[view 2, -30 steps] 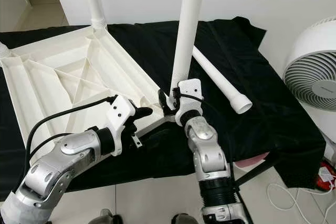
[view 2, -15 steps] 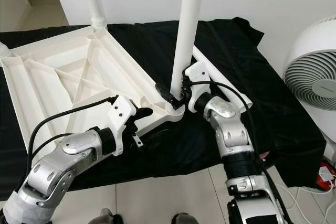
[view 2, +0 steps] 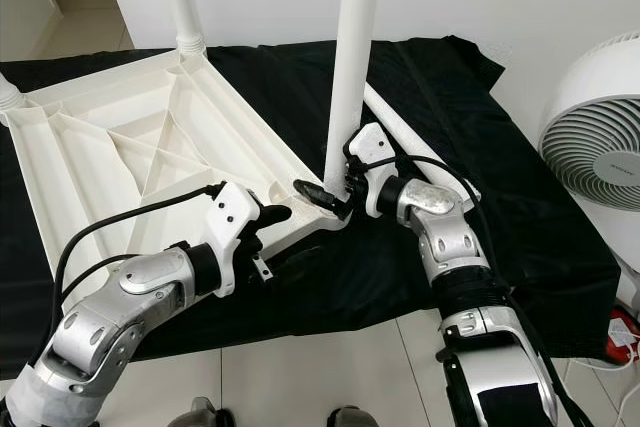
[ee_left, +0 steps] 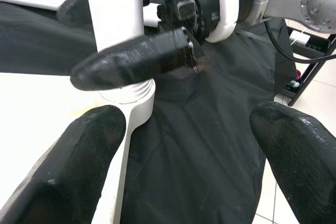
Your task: Building children table
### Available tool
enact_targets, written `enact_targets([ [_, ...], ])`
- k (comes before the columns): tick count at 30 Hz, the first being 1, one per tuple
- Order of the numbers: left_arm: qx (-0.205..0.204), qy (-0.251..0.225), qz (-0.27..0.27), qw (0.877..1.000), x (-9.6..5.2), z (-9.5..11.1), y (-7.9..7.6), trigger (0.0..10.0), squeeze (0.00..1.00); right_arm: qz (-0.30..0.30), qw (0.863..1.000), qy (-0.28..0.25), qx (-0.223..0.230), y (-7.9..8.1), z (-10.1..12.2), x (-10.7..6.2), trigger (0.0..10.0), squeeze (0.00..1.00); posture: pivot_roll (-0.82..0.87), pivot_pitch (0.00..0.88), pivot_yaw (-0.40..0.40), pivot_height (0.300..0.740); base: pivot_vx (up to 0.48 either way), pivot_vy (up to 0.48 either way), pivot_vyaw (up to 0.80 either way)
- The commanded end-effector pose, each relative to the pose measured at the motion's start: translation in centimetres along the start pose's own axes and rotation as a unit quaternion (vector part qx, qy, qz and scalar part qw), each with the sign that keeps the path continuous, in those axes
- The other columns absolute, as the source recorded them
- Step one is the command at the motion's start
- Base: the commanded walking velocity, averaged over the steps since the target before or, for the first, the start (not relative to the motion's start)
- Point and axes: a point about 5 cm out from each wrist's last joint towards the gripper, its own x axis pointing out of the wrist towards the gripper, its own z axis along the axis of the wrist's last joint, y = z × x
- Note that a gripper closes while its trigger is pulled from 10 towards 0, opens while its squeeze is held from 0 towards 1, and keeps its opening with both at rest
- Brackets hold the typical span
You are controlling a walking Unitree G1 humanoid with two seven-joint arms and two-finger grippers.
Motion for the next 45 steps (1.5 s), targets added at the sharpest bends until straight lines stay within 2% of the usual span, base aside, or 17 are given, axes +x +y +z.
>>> enact_targets([
  [1, -0.003, 0.004, 0.014, 1.0, -0.2, -0.1, 0.0, 10.0, 0.0, 0.008, 1.0, 0.008, -0.005, 0.1, -0.3, 0.0, 10.0, 0.0, -0.02, 0.105, 0.016, 0.74, 0.0, 0.0, 0.0],
  [8, -0.005, 0.007, 0.009, 1.0, -0.3, -0.2, -0.2, 10.0, 0.0, 0.015, 1.0, 0.005, 0.02, 0.6, -1.9, 0.1, 10.0, 0.0, -0.03, 0.102, 0.029, 0.74, 0.0, 0.0, 0.0],
  [18, -0.003, 0.012, 0.0, 1.0, -0.3, -0.3, -0.3, 10.0, 0.0, 0.012, 1.0, -0.009, 0.025, 0.2, -1.9, 0.3, 10.0, 0.0, -0.03, 0.096, 0.035, 0.74, 0.0, 0.0, 0.0],
  [19, -0.003, 0.012, -0.001, 1.0, -0.3, -0.2, -0.3, 10.0, 0.0, 0.011, 1.0, -0.01, 0.023, 0.1, -1.8, 0.3, 9.3, 0.0, -0.03, 0.096, 0.035, 0.74, 0.0, 0.0, 0.0],
  [20, -0.003, 0.012, -0.001, 1.0, -0.3, -0.2, -0.3, 10.0, 0.0, 0.011, 1.0, -0.01, 0.023, 0.1, -1.8, 0.3, 9.3, 0.0, -0.03, 0.096, 0.035, 0.74, 0.0, 0.0, 0.0],
  [21, -0.002, 0.013, -0.001, 1.0, -0.3, -0.2, -0.3, 10.0, 0.0, 0.01, 1.0, -0.012, 0.022, 0.0, -1.9, 0.2, 1.3, 0.0, -0.04, 0.094, 0.041, 0.74, 0.0, 0.0, 0.0],
  [24, -0.002, 0.013, -0.001, 1.0, -0.3, -0.2, -0.3, 10.0, 0.0, 0.01, 1.0, -0.014, 0.022, 0.0, -2.0, 0.1, 1.3, 0.0, -0.04, 0.094, 0.041, 0.74, 0.0, 0.0, 0.0],
  [25, -0.002, 0.012, -0.001, 1.0, -0.3, -0.2, -0.2, 10.0, 0.0, 0.01, 1.0, -0.013, 0.024, 0.1, -2.1, 0.0, 0.0, 0.0, -0.04, 0.094, 0.041, 0.74, 0.0, 0.0, 0.0],
  [33, -0.004, 0.011, 0.003, 1.0, -0.3, -0.2, -0.2, 10.0, 0.0, 0.003, 0.999, -0.022, 0.042, 0.8, -2.6, -0.2, 0.0, 0.0, -0.04, 0.098, 0.035, 0.74, 0.0, 0.0, 0.0],
  [34, -0.005, 0.011, 0.004, 1.0, -0.3, -0.2, -0.2, 10.0, 0.0, -0.003, 0.999, -0.021, 0.044, 1.1, -2.7, -0.2, 2.6, 0.0, -0.04, 0.105, 0.031, 0.74, 0.0, 0.0, 0.0],
  [35, -0.006, 0.01, 0.006, 1.0, -0.2, -0.1, -0.2, 10.0, 0.0, -0.018, 0.998, -0.021, 0.053, 1.2, -2.7, -0.2, 10.0, 0.0, -0.04, 0.106, 0.032, 0.74, 0.0, 0.0, 0.0],
  [37, -0.006, 0.01, 0.006, 1.0, -0.2, -0.1, -0.2, 10.0, 0.0, -0.018, 0.998, -0.021, 0.053, 1.2, -2.7, -0.2, 10.0, 0.0, -0.04, 0.106, 0.032, 0.74, 0.0, 0.0, 0.0],
  [40, -0.007, 0.01, 0.006, 1.0, -0.2, -0.2, 0.0, 10.0, 0.0, -0.061, 0.996, -0.014, 0.06, 1.4, -3.0, -0.2, 10.0, 0.0, -0.06, 0.115, 0.031, 0.74, 0.0, 0.0, 0.0],
  [41, -0.007, 0.009, 0.004, 1.0, -0.1, -0.2, -0.1, 10.0, 0.0, -0.097, 0.993, -0.004, 0.061, 1.4, -3.3, -0.3, 10.0, 0.0, -0.06, 0.133, 0.039, 0.74, 0.0, 0.0, 0.0],
  [43, -0.007, 0.009, 0.004, 1.0, -0.1, -0.2, -0.1, 10.0, 0.0, -0.097, 0.993, -0.004, 0.061, 1.4, -3.3, -0.3, 10.0, 0.0, -0.06, 0.133, 0.039, 0.74, 0.0, 0.0, 0.0],
  [44, -0.009, 0.008, 0.004, 1.0, -0.1, -0.1, 0.0, 10.0, 0.0, -0.135, 0.988, 0.004, 0.07, 1.3, -3.3, -0.4, 10.0, 0.0, -0.07, 0.128, 0.043, 0.74, 0.0, 0.0, 0.0],
  [45, -0.009, 0.008, 0.004, 1.0, -0.1, -0.1, 0.0, 10.0, 0.0, -0.135, 0.988, 0.004, 0.07, 1.3, -3.3, -0.4, 10.0, 0.0, -0.07, 0.128, 0.043, 0.74, 0.0, 0.0, 0.0],
])
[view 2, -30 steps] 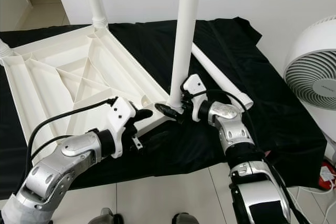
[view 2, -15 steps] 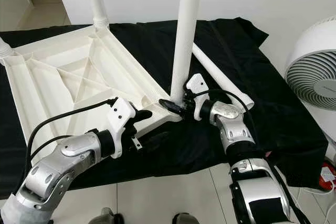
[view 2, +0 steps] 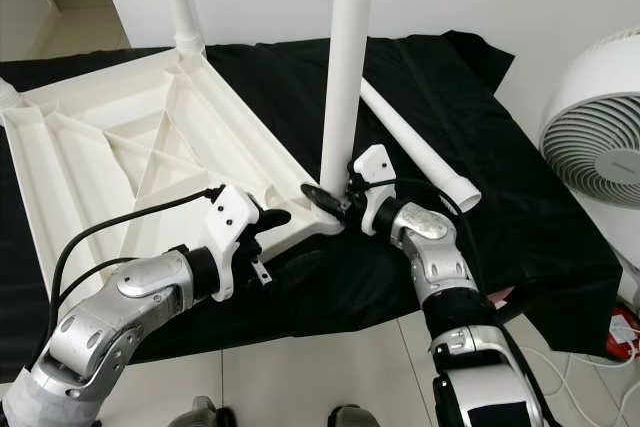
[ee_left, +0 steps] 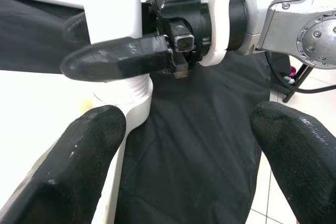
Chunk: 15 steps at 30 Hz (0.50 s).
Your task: Building children table
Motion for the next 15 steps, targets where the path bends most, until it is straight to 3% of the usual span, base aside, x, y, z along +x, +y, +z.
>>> enact_targets([
  [1, -0.004, 0.004, 0.005, 1.0, 0.1, -0.1, 0.2, 10.0, 0.0, -0.062, 0.997, 0.041, 0.017, -0.2, -1.4, -0.6, 10.0, 0.0, -0.08, 0.121, 0.044, 0.74, 0.0, 0.0, 0.0],
  [2, -0.004, 0.004, 0.005, 1.0, 0.1, -0.1, 0.2, 10.0, 0.0, -0.062, 0.997, 0.041, 0.017, -0.2, -1.4, -0.6, 10.0, 0.0, -0.08, 0.121, 0.044, 0.74, 0.0, 0.0, 0.0],
  [6, 0.002, 0.005, 0.0, 1.0, 0.3, 0.0, 0.5, 10.0, 0.0, -0.168, 0.983, 0.047, 0.059, 1.0, -1.1, -0.4, 10.0, 0.0, -0.09, 0.134, 0.047, 0.74, 0.0, 0.0, 0.0],
  [9, -0.001, 0.003, 0.002, 1.0, 0.3, 0.1, 0.5, 10.0, 0.0, -0.189, 0.979, 0.043, 0.067, 1.3, -0.9, -0.4, 10.0, 0.0, -0.09, 0.143, 0.046, 0.74, 0.0, 0.0, 0.0],
  [11, -0.003, 0.002, 0.003, 1.0, 0.3, 0.1, 0.6, 10.0, 0.0, -0.262, 0.96, 0.035, 0.09, 1.7, -0.8, -0.1, 10.0, 0.0, -0.09, 0.146, 0.049, 0.74, 0.0, 0.0, 0.0],
  [12, -0.003, 0.002, 0.003, 1.0, 0.3, 0.1, 0.6, 10.0, 0.0, -0.262, 0.96, 0.035, 0.09, 1.7, -0.8, -0.1, 10.0, 0.0, -0.09, 0.146, 0.049, 0.74, 0.0, 0.0, 0.0],
  [15, -0.004, 0.004, 0.001, 1.0, 0.3, 0.0, 0.5, 10.0, 0.0, -0.346, 0.932, 0.022, 0.106, 2.7, -0.3, 0.3, 10.0, 0.0, -0.09, 0.151, 0.05, 0.74, 0.0, 0.0, 0.0],
])
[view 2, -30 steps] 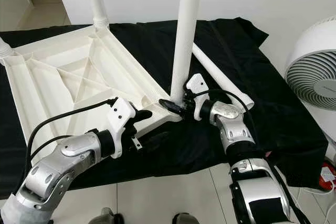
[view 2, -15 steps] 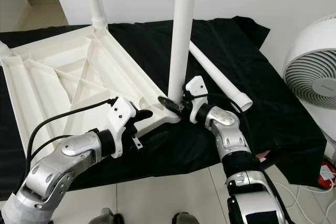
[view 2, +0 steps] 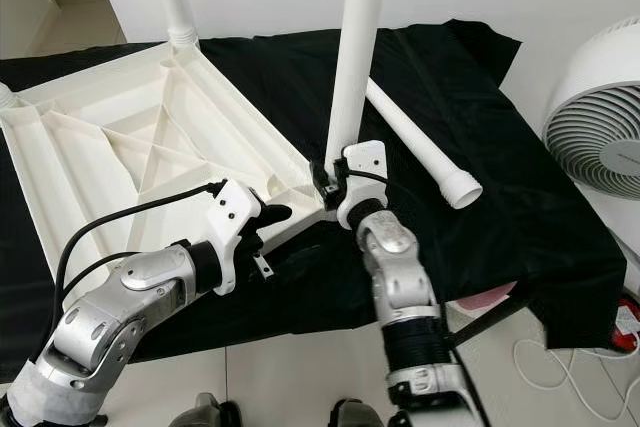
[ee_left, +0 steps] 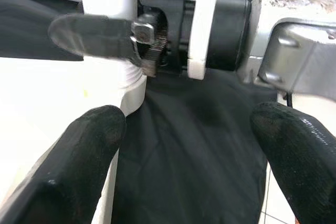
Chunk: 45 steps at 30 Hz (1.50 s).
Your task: Building children table
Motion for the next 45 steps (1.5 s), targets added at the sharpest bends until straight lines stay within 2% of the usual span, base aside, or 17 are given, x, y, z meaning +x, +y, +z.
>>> enact_targets([
  [1, -0.004, 0.003, -0.001, 1.0, -0.1, -0.1, 0.0, 10.0, 0.0, -0.064, 0.997, 0.032, 0.025, -0.6, -1.5, -0.6, 10.0, 0.0, -0.09, 0.151, 0.05, 0.74, 0.0, 0.0, 0.0],
  [6, -0.003, 0.001, -0.001, 1.0, 0.0, 0.0, 0.1, 10.0, 0.0, -0.078, 0.995, 0.024, 0.052, 0.4, -1.0, -0.8, 10.0, 0.0, -0.09, 0.151, 0.05, 0.74, 0.0, 0.0, 0.0],
  [7, -0.004, 0.001, -0.001, 1.0, 0.0, 0.0, 0.2, 10.0, 0.0, -0.069, 0.996, 0.016, 0.056, 0.5, -0.7, -1.0, 10.0, 0.81, -0.09, 0.156, 0.049, 0.74, 0.0, 0.0, 0.0],
  [8, -0.004, 0.002, 0.0, 1.0, 0.0, 0.0, 0.2, 10.0, 0.0, -0.06, 0.997, 0.007, 0.055, 0.5, -0.5, -1.2, 10.0, 1.0, -0.09, 0.156, 0.049, 0.74, 0.0, 0.0, 0.0],
  [14, -0.004, 0.003, 0.0, 1.0, -0.1, 0.0, 0.2, 10.0, 0.0, -0.051, 0.997, -0.008, 0.056, 0.2, -0.1, -1.8, 10.0, 1.0, -0.1, 0.166, 0.046, 0.74, 0.0, 0.0, 0.0],
  [19, -0.004, 0.003, 0.002, 1.0, -0.2, 0.0, 0.3, 10.0, 0.0, -0.076, 0.996, -0.033, 0.039, -0.7, 0.5, -3.0, 10.0, 1.0, -0.09, 0.167, 0.042, 0.74, 0.0, 0.0, 0.0],
  [22, -0.004, 0.003, 0.002, 1.0, -0.2, 0.0, 0.3, 10.0, 0.0, -0.076, 0.996, -0.033, 0.039, -0.7, 0.5, -3.0, 10.0, 1.0, -0.09, 0.167, 0.042, 0.74, 0.0, 0.0, 0.0],
  [23, -0.004, 0.004, 0.001, 1.0, -0.3, -0.1, 0.2, 10.0, 0.0, -0.061, 0.996, -0.042, 0.042, -0.6, 0.6, -4.0, 10.0, 0.0, -0.1, 0.166, 0.037, 0.74, 0.0, 0.0, 0.0],
  [25, 0.0, 0.004, 0.003, 1.0, -0.5, -0.1, 0.2, 10.0, 0.0, -0.01, 0.998, -0.05, 0.042, -0.2, 0.8, -6.0, 10.0, 0.0, -0.1, 0.161, 0.032, 0.74, 0.0, 0.0, 0.0],
  [27, 0.0, 0.004, 0.003, 1.0, -0.5, -0.1, 0.2, 10.0, 0.0, -0.01, 0.998, -0.05, 0.042, -0.2, 0.8, -6.0, 10.0, 0.0, -0.1, 0.161, 0.032, 0.74, 0.0, 0.0, 0.0],
  [32, 0.001, -0.019, 0.003, 1.0, -0.8, 1.0, 0.5, 10.0, 0.0, 0.046, 0.997, -0.042, 0.046, -0.4, 0.7, -7.9, 10.0, 0.0, -0.11, 0.156, 0.029, 0.74, 0.0, 0.0, 0.0],
  [35, 0.002, -0.024, 0.001, 1.0, -0.9, 1.3, 0.5, 10.0, 0.0, 0.054, 0.997, -0.041, 0.047, -0.5, 0.7, -8.2, 10.0, 0.0, -0.11, 0.156, 0.029, 0.74, 0.0, 0.0, 0.0],
  [36, 0.003, -0.031, -0.002, 1.0, -1.0, 1.7, 0.3, 10.0, 0.0, 0.07, 0.996, -0.04, 0.048, -0.6, 0.7, -8.6, 5.6, 0.0, -0.11, 0.147, 0.021, 0.74, 0.0, 0.0, 0.0],
  [39, 0.004, -0.036, -0.003, 0.999, -1.0, 1.9, 0.2, 10.0, 0.0, 0.08, 0.995, -0.039, 0.048, -0.6, 0.7, -8.8, 5.6, 0.0, -0.11, 0.147, 0.021, 0.74, 0.0, 0.0, 0.0],
  [40, 0.003, -0.04, -0.005, 0.999, -1.1, 2.1, 0.1, 10.0, 0.0, 0.093, 0.994, -0.039, 0.047, -0.5, 0.7, -8.9, 0.0, 0.0, -0.1, 0.142, 0.019, 0.74, 0.0, 0.0, 0.0],
  [43, 0.007, -0.045, -0.008, 0.999, -1.6, 2.4, 0.0, 10.0, 0.0, 0.155, 0.986, -0.033, 0.061, 0.2, 0.8, -9.0, 0.0, 0.0, -0.1, 0.139, 0.015, 0.74, 0.0, 0.0, 0.0],
  [45, 0.009, -0.045, -0.008, 0.999, -1.7, 2.5, 0.0, 10.0, 0.0, 0.168, 0.983, -0.031, 0.065, 0.3, 0.8, -8.9, 0.0, 0.0, -0.1, 0.134, 0.01, 0.74, 0.0, 0.0, 0.0],
])
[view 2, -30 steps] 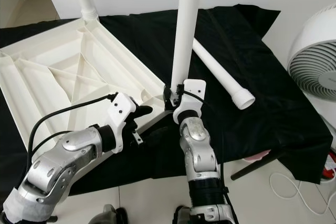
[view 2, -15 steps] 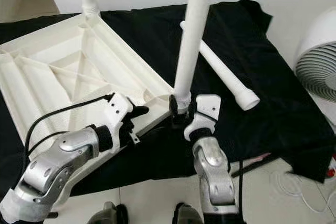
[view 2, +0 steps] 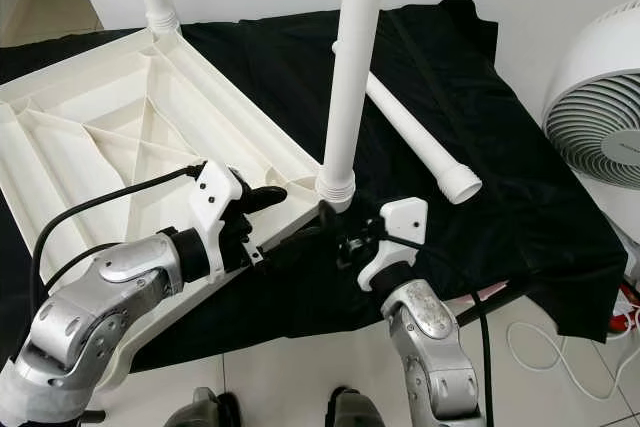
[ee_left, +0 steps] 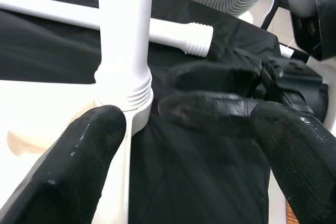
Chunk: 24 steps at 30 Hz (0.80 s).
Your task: Building children table
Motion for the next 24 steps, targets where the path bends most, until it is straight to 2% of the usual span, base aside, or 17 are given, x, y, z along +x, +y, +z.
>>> enact_targets([
  [1, 0.003, 0.004, -0.01, 1.0, -0.4, 0.1, -0.2, 10.0, 0.0, 0.027, 1.0, 0.002, 0.011, 0.3, 0.1, 0.2, 0.0, 0.0, -0.1, 0.134, 0.01, 0.74, 0.0, 0.0, 0.0],
  [5, 0.004, 0.006, -0.011, 1.0, -0.5, 0.1, -0.2, 10.0, 0.0, 0.033, 0.999, 0.006, 0.011, 0.1, 0.1, 0.4, 0.0, 0.0, -0.1, 0.134, 0.01, 0.74, 0.0, 0.0, 0.0],
  [6, 0.006, 0.008, -0.014, 1.0, -0.6, 0.2, -0.3, 10.0, 0.0, 0.038, 0.999, 0.012, 0.008, -0.4, 0.1, 0.7, 8.9, 0.0, -0.09, 0.131, 0.005, 0.74, 0.0, 0.0, 0.0],
  [7, 0.006, 0.008, -0.014, 1.0, -0.6, 0.2, -0.3, 10.0, 0.0, 0.038, 0.999, 0.012, 0.008, -0.4, 0.1, 0.7, 8.9, 0.0, -0.09, 0.131, 0.005, 0.74, 0.0, 0.0, 0.0],
  [8, 0.008, 0.008, -0.016, 1.0, -0.7, 0.2, -0.4, 10.0, 0.0, 0.039, 0.999, 0.016, 0.004, -1.1, 0.1, 1.2, 10.0, 0.0, -0.08, 0.131, 0.001, 0.74, 0.0, 0.0, 0.0],
  [9, 0.008, 0.008, -0.016, 1.0, -0.7, 0.2, -0.4, 10.0, 0.0, 0.039, 0.999, 0.016, 0.004, -1.1, 0.1, 1.2, 10.0, 0.0, -0.08, 0.131, 0.001, 0.74, 0.0, 0.0, 0.0],
  [10, 0.008, 0.007, -0.016, 1.0, -0.8, 0.4, -0.5, 10.0, 0.0, 0.037, 0.999, 0.02, -0.001, -1.9, 0.2, 1.6, 10.0, 0.0, -0.08, 0.131, 0.001, 0.74, 0.0, 0.0, 0.0],
  [11, 0.008, 0.007, -0.016, 1.0, -0.8, 0.4, -0.5, 10.0, 0.0, 0.037, 0.999, 0.02, -0.001, -1.9, 0.2, 1.6, 10.0, 0.0, -0.08, 0.131, 0.001, 0.74, 0.0, 0.0, 0.0],
  [14, 0.01, 0.007, -0.014, 1.0, -0.8, 0.4, -0.5, 10.0, 0.0, 0.034, 0.999, 0.021, -0.01, -3.3, 0.4, 2.2, 10.0, 0.0, -0.08, 0.133, -0.005, 0.74, 0.0, 0.0, 0.0],
  [16, 0.01, 0.007, -0.014, 1.0, -0.8, 0.4, -0.5, 10.0, 0.0, 0.034, 0.999, 0.021, -0.01, -3.3, 0.4, 2.2, 10.0, 0.0, -0.08, 0.133, -0.005, 0.74, 0.0, 0.0, 0.0],
  [17, 0.012, 0.01, -0.012, 1.0, -0.8, 0.3, -0.5, 10.0, 0.0, 0.033, 0.999, 0.022, -0.017, -4.1, 0.7, 2.6, 10.0, 0.0, -0.08, 0.133, -0.005, 0.74, 0.0, 0.0, 0.0],
  [19, 0.012, 0.01, -0.012, 1.0, -0.8, 0.3, -0.5, 10.0, 0.0, 0.033, 0.999, 0.022, -0.017, -4.1, 0.7, 2.6, 10.0, 0.0, -0.08, 0.133, -0.005, 0.74, 0.0, 0.0, 0.0],
  [20, 0.013, 0.013, -0.011, 1.0, -0.8, 0.1, -0.6, 10.0, 0.0, 0.028, 0.999, 0.022, -0.021, -5.0, 0.9, 3.0, 10.0, 0.0, -0.08, 0.132, -0.002, 0.74, 0.0, 0.0, 0.0],
  [22, 0.013, 0.013, -0.011, 1.0, -0.8, 0.1, -0.6, 10.0, 0.0, 0.028, 0.999, 0.022, -0.021, -5.0, 0.9, 3.0, 10.0, 0.0, -0.08, 0.132, -0.002, 0.74, 0.0, 0.0, 0.0],
  [23, 0.013, 0.016, -0.009, 1.0, -0.8, 0.0, -0.6, 10.0, 0.0, 0.029, 0.999, 0.025, -0.028, -5.8, 1.1, 3.3, 10.0, 0.0, -0.08, 0.132, -0.002, 0.74, 0.0, 0.0, 0.0],
  [24, 0.01, 0.017, -0.006, 1.0, -0.6, -0.2, -0.7, 10.0, 0.0, 0.026, 0.999, 0.028, -0.038, -7.2, 1.5, 3.9, 10.0, 0.0, -0.08, 0.132, 0.002, 0.74, 0.0, 0.0, 0.0],
])
